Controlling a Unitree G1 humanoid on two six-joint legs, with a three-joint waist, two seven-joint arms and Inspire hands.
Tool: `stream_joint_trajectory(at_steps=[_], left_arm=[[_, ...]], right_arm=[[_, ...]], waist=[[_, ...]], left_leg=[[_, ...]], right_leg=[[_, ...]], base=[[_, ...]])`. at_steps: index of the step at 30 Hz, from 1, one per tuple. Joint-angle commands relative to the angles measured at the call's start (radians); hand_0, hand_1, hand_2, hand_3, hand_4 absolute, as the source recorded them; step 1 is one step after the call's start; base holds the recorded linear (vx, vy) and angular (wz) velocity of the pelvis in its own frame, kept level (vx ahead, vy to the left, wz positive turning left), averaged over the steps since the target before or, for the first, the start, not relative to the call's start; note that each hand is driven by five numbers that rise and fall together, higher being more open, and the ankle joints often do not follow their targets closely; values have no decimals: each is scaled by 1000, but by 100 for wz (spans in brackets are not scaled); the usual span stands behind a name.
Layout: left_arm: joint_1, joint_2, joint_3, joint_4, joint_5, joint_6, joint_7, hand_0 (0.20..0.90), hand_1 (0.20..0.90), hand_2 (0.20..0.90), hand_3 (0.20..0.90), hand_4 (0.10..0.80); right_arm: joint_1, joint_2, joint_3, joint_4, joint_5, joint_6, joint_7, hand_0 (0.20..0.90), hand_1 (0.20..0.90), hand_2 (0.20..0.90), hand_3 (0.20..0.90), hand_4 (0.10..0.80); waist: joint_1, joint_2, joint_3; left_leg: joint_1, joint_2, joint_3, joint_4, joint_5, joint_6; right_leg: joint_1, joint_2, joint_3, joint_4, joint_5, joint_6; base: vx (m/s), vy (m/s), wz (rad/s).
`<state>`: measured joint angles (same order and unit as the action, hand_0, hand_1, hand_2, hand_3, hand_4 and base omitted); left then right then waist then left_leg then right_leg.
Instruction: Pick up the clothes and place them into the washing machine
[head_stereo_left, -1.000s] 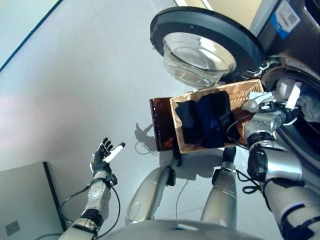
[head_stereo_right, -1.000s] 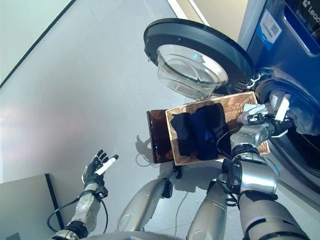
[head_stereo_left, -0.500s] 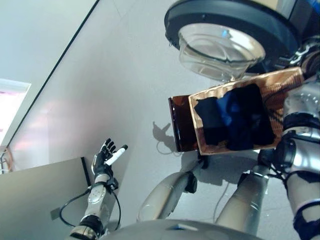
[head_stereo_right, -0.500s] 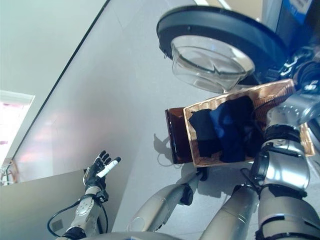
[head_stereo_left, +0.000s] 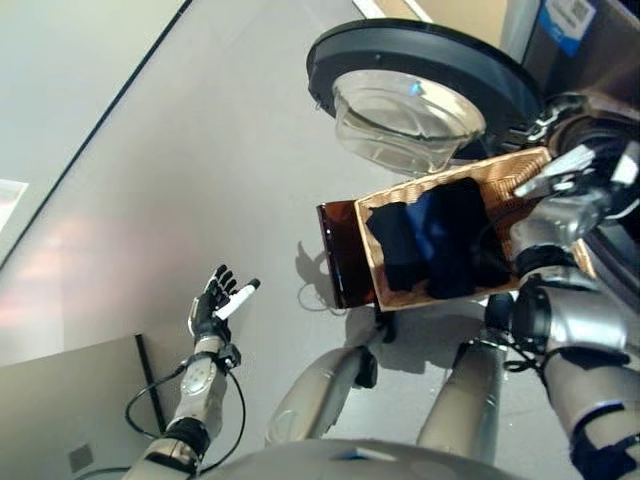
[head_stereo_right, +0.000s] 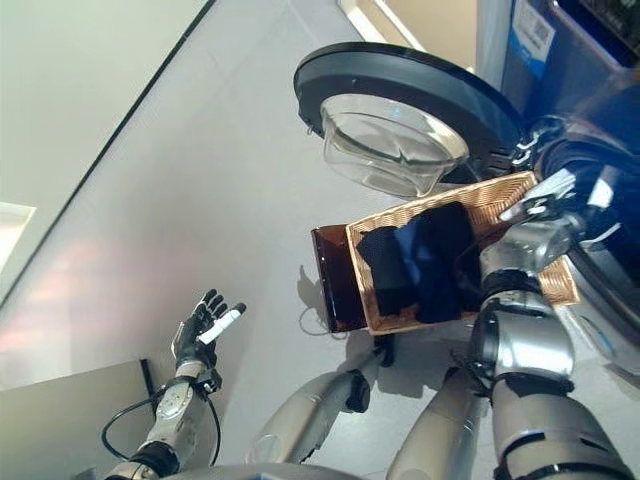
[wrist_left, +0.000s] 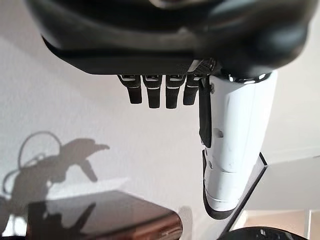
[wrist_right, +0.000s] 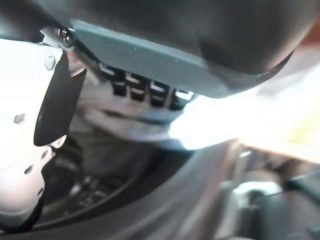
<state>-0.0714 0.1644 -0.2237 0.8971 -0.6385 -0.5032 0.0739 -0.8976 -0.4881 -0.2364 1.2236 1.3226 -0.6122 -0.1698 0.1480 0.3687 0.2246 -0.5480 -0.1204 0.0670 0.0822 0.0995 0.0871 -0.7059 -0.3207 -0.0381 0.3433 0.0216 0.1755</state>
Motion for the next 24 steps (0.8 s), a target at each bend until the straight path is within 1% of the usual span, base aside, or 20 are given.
stream_joint_trajectory(at_steps=[1,5,11,14,16,18,20,22,23,24], left_arm=[[-14,33,24,53,-9,-51,18,900,900,900,900,800],[-9,27,20,61,3,-48,20,900,900,900,900,800],[-1,21,13,73,11,-43,21,900,900,900,900,800],[0,20,17,77,12,-43,22,900,900,900,900,800],[5,18,16,70,12,-43,20,900,900,900,900,800],[18,25,22,38,15,-46,15,900,900,900,900,800],[41,47,42,-9,13,-54,7,900,900,900,900,800],[66,76,63,-38,11,-58,-1,900,900,900,900,800],[64,74,62,-40,11,-57,0,900,900,900,900,800],[80,103,81,-30,7,-59,0,900,900,900,900,800]], right_arm=[[12,81,46,26,-33,46,52,900,900,900,900,800],[43,124,31,54,0,55,66,900,900,900,900,800],[77,178,47,80,22,70,78,900,900,900,900,800],[87,196,51,81,29,75,80,900,900,900,900,800],[85,192,48,83,31,75,77,900,900,900,900,800],[63,168,42,61,26,64,73,900,900,900,900,800],[9,101,30,-16,13,34,63,900,900,900,900,800],[-63,-3,35,-106,-14,-3,49,900,900,900,900,800],[-66,-5,36,-108,-20,-3,42,900,900,900,900,800],[-139,-130,60,-177,-66,-34,16,900,900,900,900,800]], waist=[[68,13,-30],[67,5,-27],[66,-4,-27],[65,-4,-28],[66,-1,-31],[73,7,-34],[85,20,-38],[96,28,-48],[97,30,-48],[105,29,-62]], left_leg=[[-64,-20,-10,115,-118,-92],[-58,-17,-14,110,-117,-92],[-49,-10,-16,99,-112,-91],[-44,-8,-16,91,-110,-91],[-43,-7,-15,88,-110,-91],[-42,-9,-18,85,-106,-94],[-50,-13,-21,86,-99,-97],[-55,-15,-24,85,-96,-98],[-57,-15,-24,85,-97,-98],[-60,-18,-28,85,-94,-100]], right_leg=[[111,-12,-19,-42,-29,-53],[122,-7,-25,-49,-29,-54],[123,1,-29,-50,-31,-57],[122,3,-25,-49,-32,-57],[121,4,-24,-48,-36,-58],[122,2,-24,-49,-38,-58],[117,-1,-24,-47,-38,-58],[110,-5,-24,-45,-40,-56],[108,-5,-24,-44,-40,-56],[104,-8,-23,-39,-41,-55]], base=[[8,-14,13],[2,-6,2],[0,0,0],[1,13,-2],[0,0,0],[0,0,0],[-18,5,1],[-16,0,2],[-17,-3,5],[-11,1,8]])
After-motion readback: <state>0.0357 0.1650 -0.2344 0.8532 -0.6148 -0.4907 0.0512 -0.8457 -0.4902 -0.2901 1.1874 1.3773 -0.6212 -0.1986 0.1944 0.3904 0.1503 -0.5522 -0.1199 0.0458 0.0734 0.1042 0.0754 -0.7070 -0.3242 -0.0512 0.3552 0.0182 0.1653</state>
